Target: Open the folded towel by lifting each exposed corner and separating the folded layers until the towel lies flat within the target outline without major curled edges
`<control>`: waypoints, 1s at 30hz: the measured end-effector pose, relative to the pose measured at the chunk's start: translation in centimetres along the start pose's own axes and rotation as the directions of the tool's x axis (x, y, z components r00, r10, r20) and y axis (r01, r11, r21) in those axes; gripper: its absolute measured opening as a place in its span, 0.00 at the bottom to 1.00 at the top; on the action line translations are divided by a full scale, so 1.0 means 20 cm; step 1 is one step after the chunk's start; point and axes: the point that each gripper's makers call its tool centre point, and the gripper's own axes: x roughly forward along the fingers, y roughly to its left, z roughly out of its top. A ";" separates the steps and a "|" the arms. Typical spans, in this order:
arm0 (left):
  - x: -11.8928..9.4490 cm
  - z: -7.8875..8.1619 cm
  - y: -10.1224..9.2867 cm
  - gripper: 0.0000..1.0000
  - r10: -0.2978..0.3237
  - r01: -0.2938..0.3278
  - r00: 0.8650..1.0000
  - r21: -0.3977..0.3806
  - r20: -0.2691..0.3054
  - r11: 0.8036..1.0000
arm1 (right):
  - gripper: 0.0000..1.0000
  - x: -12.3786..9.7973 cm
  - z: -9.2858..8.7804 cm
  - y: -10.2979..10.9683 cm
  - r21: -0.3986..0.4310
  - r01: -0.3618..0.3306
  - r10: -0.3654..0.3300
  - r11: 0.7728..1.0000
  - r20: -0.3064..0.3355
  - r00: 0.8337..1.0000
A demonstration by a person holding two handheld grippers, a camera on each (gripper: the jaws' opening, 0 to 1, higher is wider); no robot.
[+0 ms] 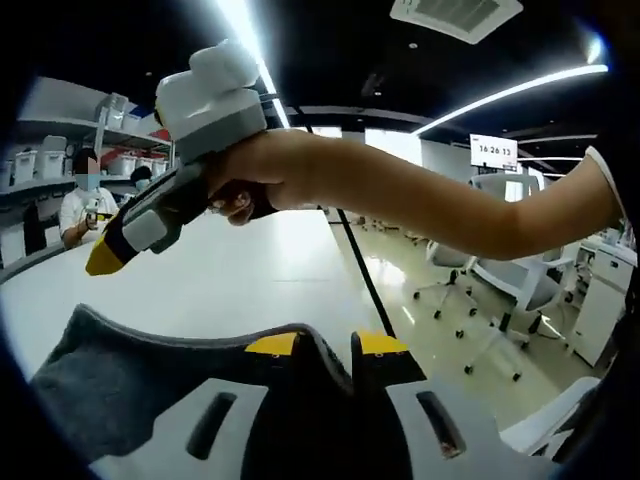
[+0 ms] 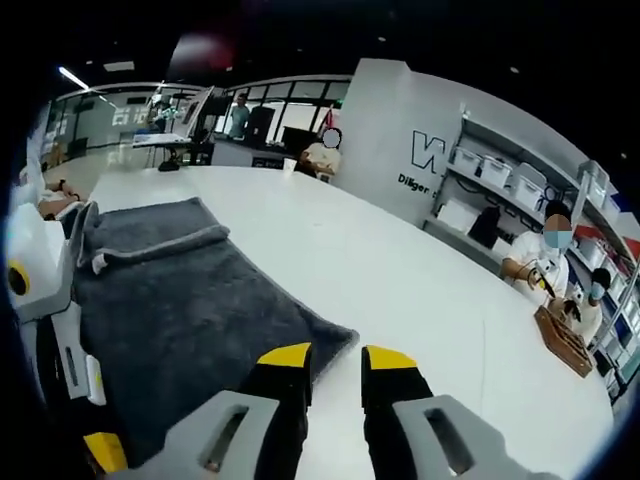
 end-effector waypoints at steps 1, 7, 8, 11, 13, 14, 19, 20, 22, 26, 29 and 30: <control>0.00 0.00 0.00 0.21 0.000 0.000 1.000 0.001 0.002 1.000 | 0.14 0.00 0.00 0.00 0.000 0.001 -0.001 1.000 0.000 1.000; -0.03 0.04 0.00 0.26 0.009 -0.009 1.000 -0.001 0.024 1.000 | 0.15 -0.05 -0.01 -0.02 0.000 0.018 -0.018 1.000 -0.008 1.000; -0.04 0.05 -0.01 0.27 0.011 -0.011 1.000 -0.002 0.027 1.000 | 0.15 -0.06 -0.01 -0.03 0.002 0.021 -0.021 1.000 -0.007 1.000; -0.05 0.07 -0.02 0.32 0.002 -0.002 0.999 -0.005 0.032 1.000 | 0.15 -0.07 -0.01 -0.03 0.004 0.027 -0.027 1.000 -0.005 1.000; -0.05 0.06 -0.03 0.35 -0.001 0.001 1.000 0.004 0.021 1.000 | 0.16 -0.07 -0.01 -0.03 0.006 0.030 -0.030 1.000 -0.005 1.000; -0.05 0.06 -0.04 0.36 -0.001 0.000 1.000 0.013 0.013 1.000 | 0.18 -0.07 0.00 -0.03 0.005 0.035 -0.035 0.999 -0.005 0.999; -0.06 0.04 -0.01 0.38 0.045 -0.045 0.999 -0.004 0.004 0.999 | 0.20 -0.09 0.00 -0.02 0.006 0.037 -0.037 0.999 -0.007 0.999; -0.06 0.04 0.00 0.39 0.052 -0.052 0.999 -0.012 0.005 0.999 | 0.20 -0.09 0.00 -0.02 0.005 0.036 -0.036 0.999 -0.007 0.999; -0.07 0.03 0.00 0.39 0.065 -0.065 0.998 -0.003 -0.014 0.998 | 0.20 -0.09 0.00 -0.02 0.005 0.035 -0.035 0.999 -0.009 0.999; -0.07 0.03 0.01 0.34 0.069 -0.069 0.998 -0.001 -0.003 0.998 | 0.19 -0.10 0.00 -0.02 0.003 0.035 -0.035 0.999 -0.006 0.999; -0.08 0.04 0.04 0.27 0.089 -0.088 0.996 -0.031 0.027 0.996 | 0.18 -0.11 0.02 -0.02 0.000 0.036 -0.036 0.999 -0.002 0.999; -0.09 0.04 0.05 0.24 0.102 -0.101 0.994 -0.033 0.037 0.994 | 0.17 -0.11 0.02 -0.02 -0.004 0.034 -0.034 0.999 0.000 0.999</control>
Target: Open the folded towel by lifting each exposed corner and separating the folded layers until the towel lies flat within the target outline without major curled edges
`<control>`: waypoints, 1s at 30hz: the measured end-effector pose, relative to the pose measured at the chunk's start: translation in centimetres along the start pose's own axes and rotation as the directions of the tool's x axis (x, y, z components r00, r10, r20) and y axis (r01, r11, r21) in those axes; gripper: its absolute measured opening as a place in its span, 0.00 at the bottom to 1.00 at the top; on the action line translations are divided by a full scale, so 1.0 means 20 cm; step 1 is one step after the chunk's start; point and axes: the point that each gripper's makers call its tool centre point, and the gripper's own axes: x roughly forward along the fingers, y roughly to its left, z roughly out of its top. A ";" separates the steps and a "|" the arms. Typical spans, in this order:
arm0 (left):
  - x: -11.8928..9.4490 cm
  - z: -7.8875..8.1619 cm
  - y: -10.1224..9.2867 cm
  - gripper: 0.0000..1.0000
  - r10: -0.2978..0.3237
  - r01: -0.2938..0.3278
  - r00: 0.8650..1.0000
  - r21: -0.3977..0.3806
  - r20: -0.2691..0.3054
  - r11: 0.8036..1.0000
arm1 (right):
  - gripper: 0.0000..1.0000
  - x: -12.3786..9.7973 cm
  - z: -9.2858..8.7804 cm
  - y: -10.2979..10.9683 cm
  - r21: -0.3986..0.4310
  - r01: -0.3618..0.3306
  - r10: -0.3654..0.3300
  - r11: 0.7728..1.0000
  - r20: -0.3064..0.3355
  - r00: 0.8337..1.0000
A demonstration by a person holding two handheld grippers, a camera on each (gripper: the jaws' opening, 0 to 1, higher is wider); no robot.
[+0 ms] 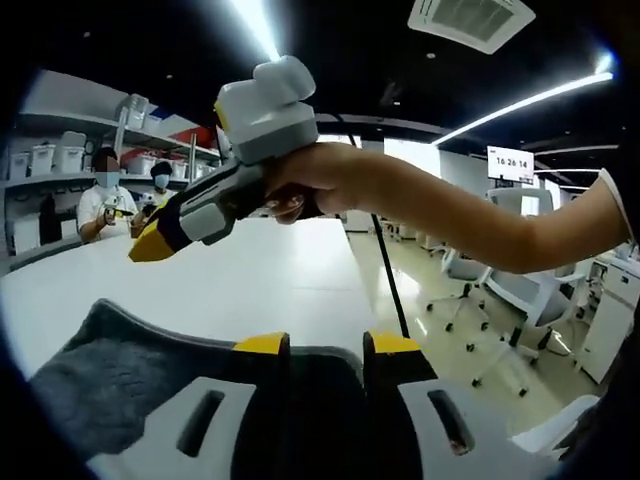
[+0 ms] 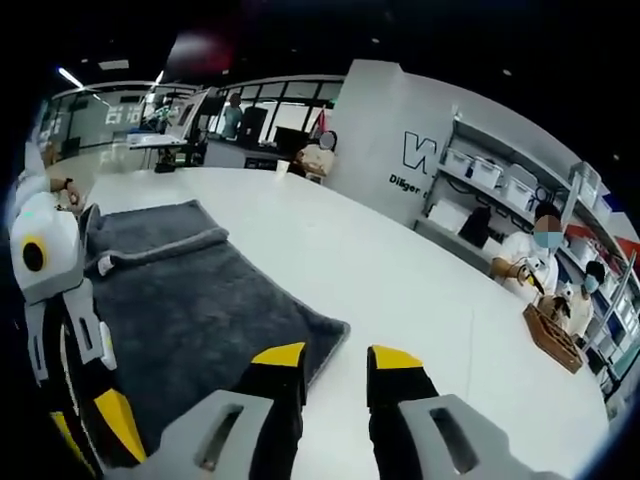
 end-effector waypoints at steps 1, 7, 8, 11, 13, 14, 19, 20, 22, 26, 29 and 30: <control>0.00 0.01 0.01 0.19 0.012 -0.012 1.000 0.007 0.013 1.000 | 0.17 0.00 0.00 0.00 -0.002 -0.001 0.001 1.000 0.000 1.000; 0.02 -0.05 -0.01 0.12 0.002 -0.002 1.000 0.004 -0.011 1.000 | 0.15 0.01 0.03 -0.02 -0.010 0.000 0.000 1.000 0.001 1.000; 0.03 -0.07 -0.02 0.10 -0.009 0.009 1.000 0.021 -0.018 1.000 | 0.15 0.01 0.03 -0.02 -0.008 0.001 0.000 1.000 0.001 1.000; 0.04 -0.09 -0.03 0.08 -0.022 0.022 0.999 0.020 -0.025 1.000 | 0.17 0.02 0.03 -0.01 -0.004 0.001 -0.001 1.000 -0.004 1.000; 0.04 -0.10 -0.04 0.08 -0.034 0.035 0.999 0.023 -0.040 0.999 | 0.16 0.02 0.03 0.00 -0.010 -0.006 0.006 1.000 -0.006 1.000; 0.04 -0.10 -0.04 0.08 -0.037 0.038 0.998 0.023 -0.042 0.999 | 0.16 0.03 0.03 0.00 -0.010 -0.007 0.007 1.000 -0.006 1.000; 0.06 -0.14 -0.06 0.07 -0.049 0.054 0.995 0.056 -0.083 0.997 | 0.13 0.08 0.02 -0.01 0.000 -0.013 0.013 1.000 -0.024 1.000; 0.06 -0.14 -0.06 0.07 -0.050 0.055 0.995 0.058 -0.086 0.997 | 0.11 0.10 0.02 -0.01 0.002 -0.016 0.016 1.000 -0.028 0.999; 0.06 -0.16 -0.08 0.07 -0.077 0.083 0.992 0.057 -0.097 0.995 | 0.09 0.13 0.01 -0.01 0.010 -0.024 0.024 1.000 -0.029 0.999; 0.07 -0.20 -0.08 0.07 -0.079 0.088 0.989 0.069 -0.124 0.994 | 0.07 0.18 0.00 0.01 0.014 -0.045 0.046 0.999 -0.037 0.998; 0.08 -0.21 -0.08 0.07 -0.083 0.094 0.986 0.076 -0.142 0.993 | 0.04 0.22 -0.02 0.03 0.015 -0.062 0.063 0.998 -0.045 0.997; 0.09 -0.22 -0.09 0.06 -0.085 0.097 0.986 0.078 -0.145 0.992 | 0.03 0.22 -0.02 0.03 0.015 -0.065 0.065 0.998 -0.047 0.997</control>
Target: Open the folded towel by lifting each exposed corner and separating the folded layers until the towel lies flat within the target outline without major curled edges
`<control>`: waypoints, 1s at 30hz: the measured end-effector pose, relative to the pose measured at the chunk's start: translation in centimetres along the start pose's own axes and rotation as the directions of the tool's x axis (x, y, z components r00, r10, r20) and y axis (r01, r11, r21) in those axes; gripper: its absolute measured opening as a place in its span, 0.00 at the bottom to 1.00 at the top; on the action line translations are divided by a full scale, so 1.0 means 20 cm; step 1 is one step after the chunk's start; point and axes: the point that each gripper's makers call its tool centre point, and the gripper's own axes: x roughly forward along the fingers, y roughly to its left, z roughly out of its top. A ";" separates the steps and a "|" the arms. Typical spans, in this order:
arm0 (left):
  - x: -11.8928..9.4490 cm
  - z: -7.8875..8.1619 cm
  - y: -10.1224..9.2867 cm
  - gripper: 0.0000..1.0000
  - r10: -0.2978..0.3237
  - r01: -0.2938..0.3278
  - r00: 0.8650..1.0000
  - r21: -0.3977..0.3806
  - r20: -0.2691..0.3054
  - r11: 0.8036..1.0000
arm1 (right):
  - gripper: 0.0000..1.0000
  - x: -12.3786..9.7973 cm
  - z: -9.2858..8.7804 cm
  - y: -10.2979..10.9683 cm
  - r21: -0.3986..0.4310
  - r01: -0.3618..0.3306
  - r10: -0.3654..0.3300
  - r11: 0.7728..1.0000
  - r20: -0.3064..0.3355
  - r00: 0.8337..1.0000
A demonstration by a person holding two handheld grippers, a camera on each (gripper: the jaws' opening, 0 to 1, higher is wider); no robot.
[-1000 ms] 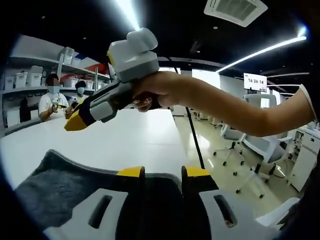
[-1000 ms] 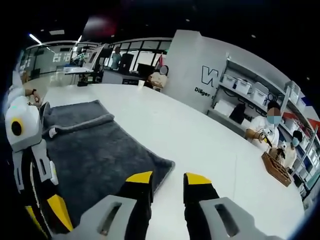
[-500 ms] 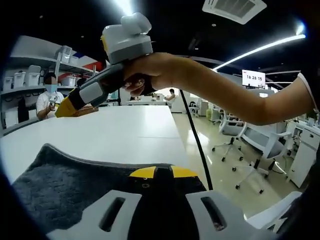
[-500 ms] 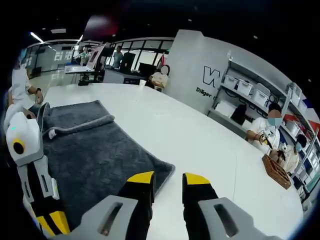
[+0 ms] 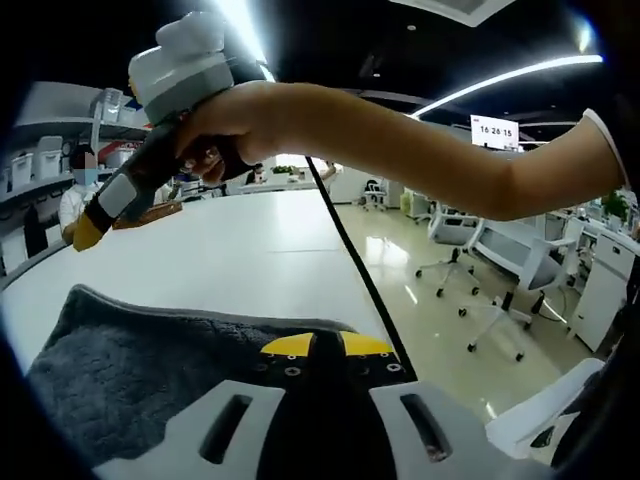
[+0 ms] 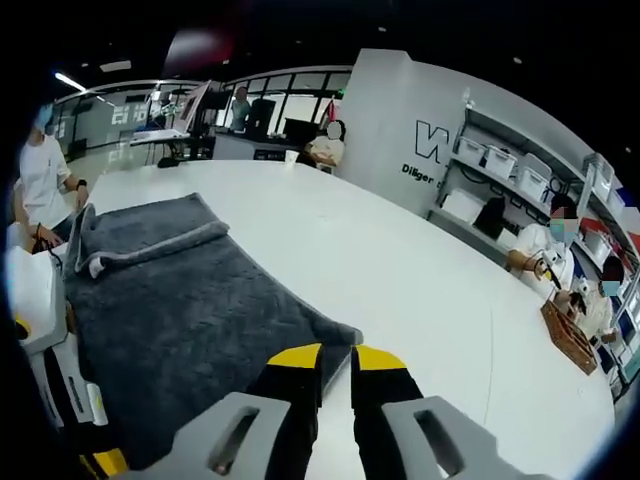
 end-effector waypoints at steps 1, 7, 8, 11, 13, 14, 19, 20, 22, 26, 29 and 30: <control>0.01 -0.02 -0.01 0.06 -0.005 0.005 1.000 0.006 -0.024 1.000 | 0.03 0.03 -0.01 0.00 0.003 -0.007 0.007 1.000 -0.005 1.000; 0.02 -0.05 0.00 0.06 -0.005 0.004 0.999 -0.008 -0.046 1.000 | 0.03 0.12 -0.10 0.01 0.042 -0.030 0.033 0.999 -0.052 0.998; 0.02 -0.05 -0.01 0.05 -0.005 0.005 0.999 -0.015 -0.047 1.000 | 0.03 0.13 -0.11 0.01 0.050 -0.032 0.035 0.998 -0.056 0.998; 0.01 -0.06 -0.01 0.04 -0.008 0.005 0.999 -0.048 -0.053 0.999 | 0.03 0.17 -0.12 0.01 0.063 -0.037 0.041 0.997 -0.058 0.997; 0.01 -0.06 0.00 0.03 -0.006 0.003 0.998 -0.057 -0.055 0.998 | 0.03 0.19 -0.13 0.01 0.073 -0.049 0.054 0.996 -0.059 0.997; 0.01 -0.06 0.00 0.03 -0.007 0.004 0.998 -0.053 -0.058 0.999 | 0.03 0.20 -0.13 0.02 0.076 -0.052 0.057 0.996 -0.059 0.997; 0.02 -0.06 0.00 0.02 -0.002 0.000 0.998 -0.033 -0.061 0.999 | 0.02 0.25 -0.14 0.01 0.074 -0.057 0.061 0.996 -0.056 0.997; 0.01 -0.06 0.00 0.02 -0.004 0.003 0.998 -0.024 -0.061 1.000 | 0.02 0.27 -0.15 0.01 0.067 -0.058 0.062 0.996 -0.056 0.996; 0.01 -0.06 0.00 0.02 -0.006 0.005 0.998 -0.024 -0.061 1.000 | 0.02 0.29 -0.16 0.00 0.073 -0.059 0.063 0.996 -0.054 0.997; 0.01 -0.06 0.00 0.02 -0.006 0.003 0.999 -0.063 -0.046 0.998 | 0.01 0.34 -0.20 -0.03 0.096 -0.046 0.052 0.994 -0.060 0.997; 0.01 -0.07 0.01 0.02 -0.012 0.009 0.999 -0.093 -0.030 0.996 | 0.00 0.37 -0.24 -0.04 0.111 -0.044 0.051 0.993 -0.066 0.997; 0.02 -0.07 0.01 0.01 -0.011 0.009 0.999 -0.094 -0.030 0.996 | 0.00 0.37 -0.24 -0.04 0.109 -0.045 0.053 0.993 -0.064 0.997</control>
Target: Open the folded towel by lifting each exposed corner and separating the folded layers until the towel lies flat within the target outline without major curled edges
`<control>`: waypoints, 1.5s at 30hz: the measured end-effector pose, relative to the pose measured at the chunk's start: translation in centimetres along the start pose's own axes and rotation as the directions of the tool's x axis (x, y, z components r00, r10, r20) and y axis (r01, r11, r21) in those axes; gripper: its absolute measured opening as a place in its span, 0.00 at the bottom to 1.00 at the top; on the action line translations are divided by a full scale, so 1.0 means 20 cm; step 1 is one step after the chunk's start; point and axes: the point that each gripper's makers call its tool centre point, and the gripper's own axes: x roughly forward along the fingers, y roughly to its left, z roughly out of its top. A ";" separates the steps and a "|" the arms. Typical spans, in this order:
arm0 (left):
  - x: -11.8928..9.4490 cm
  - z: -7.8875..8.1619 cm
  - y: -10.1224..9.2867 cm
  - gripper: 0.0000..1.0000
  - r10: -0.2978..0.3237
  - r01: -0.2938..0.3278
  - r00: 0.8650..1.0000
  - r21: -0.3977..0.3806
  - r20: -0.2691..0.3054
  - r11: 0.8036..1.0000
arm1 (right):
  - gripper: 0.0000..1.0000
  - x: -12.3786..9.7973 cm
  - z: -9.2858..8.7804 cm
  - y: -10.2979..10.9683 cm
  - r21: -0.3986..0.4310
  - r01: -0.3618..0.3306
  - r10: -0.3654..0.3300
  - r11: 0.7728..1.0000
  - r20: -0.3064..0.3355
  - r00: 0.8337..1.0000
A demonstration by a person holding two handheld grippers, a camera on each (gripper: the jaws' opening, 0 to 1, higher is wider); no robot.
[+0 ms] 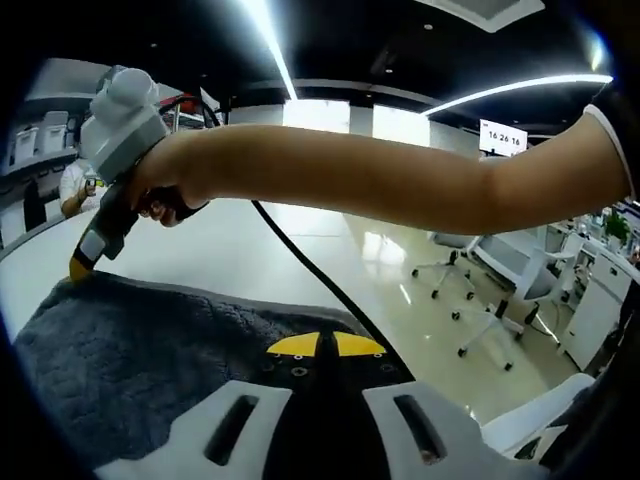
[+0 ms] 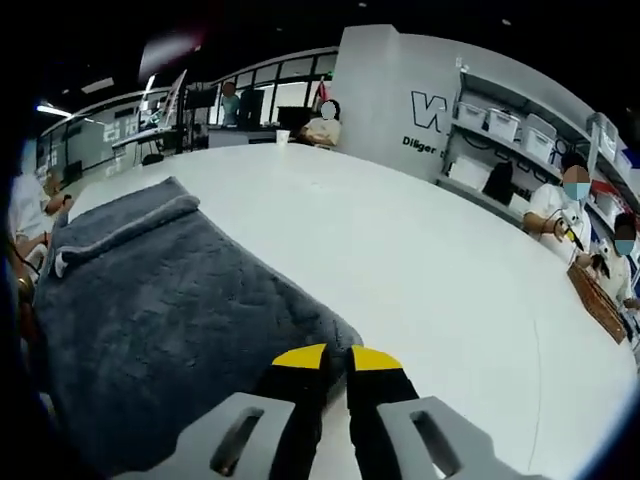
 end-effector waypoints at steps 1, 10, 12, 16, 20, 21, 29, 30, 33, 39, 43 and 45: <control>0.00 0.00 0.00 0.01 0.000 0.000 1.000 0.002 0.000 1.000 | 0.00 0.00 0.00 0.00 -0.002 0.000 0.000 1.000 0.001 1.000; 0.00 0.00 0.00 0.01 0.007 -0.007 1.000 0.019 0.005 1.000 | 0.00 0.04 -0.05 -0.01 0.024 -0.009 0.009 1.000 -0.008 1.000; 0.00 0.00 0.00 0.01 0.006 -0.006 1.000 0.007 0.007 1.000 | 0.00 0.04 -0.05 -0.02 0.031 -0.007 0.007 0.999 -0.009 1.000; 0.01 0.00 0.00 0.01 0.008 -0.008 1.000 0.001 0.011 1.000 | 0.00 0.05 -0.05 -0.04 0.014 0.003 -0.003 1.000 -0.007 1.000; 0.01 0.00 0.00 0.01 0.015 -0.015 1.000 0.011 0.014 1.000 | 0.00 0.05 -0.05 -0.05 -0.025 0.012 -0.013 1.000 -0.017 1.000; 0.01 0.00 0.00 0.01 0.017 -0.017 1.000 0.013 0.014 1.000 | 0.00 0.05 -0.06 -0.05 -0.029 0.019 -0.020 0.999 -0.021 1.000; 0.01 0.00 0.00 0.01 0.027 -0.027 1.000 0.044 0.008 0.999 | 0.00 0.05 -0.06 -0.06 -0.019 0.025 -0.025 1.000 -0.022 0.999; 0.01 0.00 0.00 0.01 0.029 -0.030 1.000 0.047 0.008 0.998 | 0.00 0.05 -0.06 -0.06 -0.020 0.025 -0.025 0.999 -0.022 0.999; 0.01 0.00 0.00 0.01 0.034 -0.035 0.999 0.056 0.009 0.998 | 0.00 0.05 -0.06 -0.06 -0.019 0.027 -0.028 0.999 -0.023 0.999; 0.00 0.00 0.00 0.01 0.041 -0.041 0.999 0.079 0.011 0.996 | 0.00 0.06 -0.06 -0.07 0.028 0.016 -0.016 0.999 -0.007 1.000; 0.00 0.00 -0.01 0.01 0.039 -0.042 0.999 0.115 0.021 0.993 | 0.00 0.05 -0.06 -0.06 0.021 0.028 -0.028 0.999 0.006 1.000; 0.00 0.00 -0.01 0.01 0.046 -0.049 0.999 0.119 0.026 0.992 | 0.00 0.06 -0.06 -0.07 0.029 0.040 -0.041 0.999 0.020 0.999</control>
